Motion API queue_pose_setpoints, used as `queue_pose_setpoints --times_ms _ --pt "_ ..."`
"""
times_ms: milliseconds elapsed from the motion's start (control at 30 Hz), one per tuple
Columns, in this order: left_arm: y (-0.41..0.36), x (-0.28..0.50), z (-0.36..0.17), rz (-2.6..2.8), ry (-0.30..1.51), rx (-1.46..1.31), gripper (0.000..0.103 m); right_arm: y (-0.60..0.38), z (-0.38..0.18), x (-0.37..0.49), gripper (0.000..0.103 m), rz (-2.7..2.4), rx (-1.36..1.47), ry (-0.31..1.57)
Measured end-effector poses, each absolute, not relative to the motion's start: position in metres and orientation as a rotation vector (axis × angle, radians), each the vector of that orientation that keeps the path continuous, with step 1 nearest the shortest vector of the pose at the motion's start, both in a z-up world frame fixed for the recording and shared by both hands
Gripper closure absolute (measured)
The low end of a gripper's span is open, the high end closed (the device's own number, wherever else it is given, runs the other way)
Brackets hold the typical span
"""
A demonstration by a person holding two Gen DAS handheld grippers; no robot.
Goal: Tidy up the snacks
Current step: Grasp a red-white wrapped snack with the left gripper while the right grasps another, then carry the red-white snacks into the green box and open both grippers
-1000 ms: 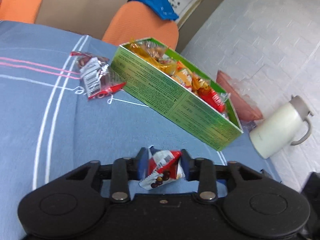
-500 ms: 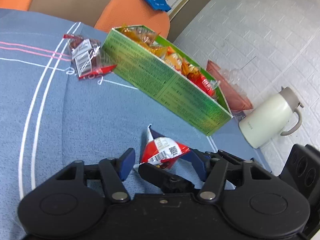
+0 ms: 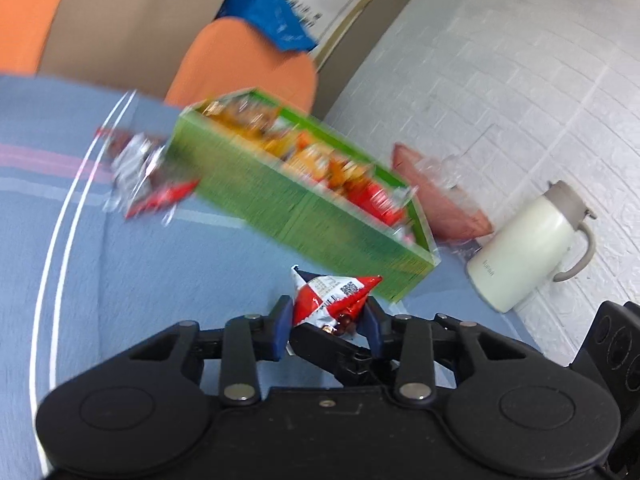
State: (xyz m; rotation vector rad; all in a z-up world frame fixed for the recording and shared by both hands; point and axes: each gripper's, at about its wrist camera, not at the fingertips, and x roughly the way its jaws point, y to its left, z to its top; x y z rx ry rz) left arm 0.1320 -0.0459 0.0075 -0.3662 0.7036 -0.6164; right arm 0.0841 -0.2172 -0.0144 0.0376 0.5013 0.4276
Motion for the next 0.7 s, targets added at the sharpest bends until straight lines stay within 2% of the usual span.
queue_pose_setpoints --times_ms 367,700 --pt "-0.099 0.182 0.056 -0.694 0.588 -0.292 0.015 -0.258 0.026 0.111 0.033 0.328 0.061 0.314" --pt "-0.128 0.232 0.044 -0.669 0.606 -0.270 0.015 -0.287 0.018 0.162 0.033 0.288 0.118 0.309"
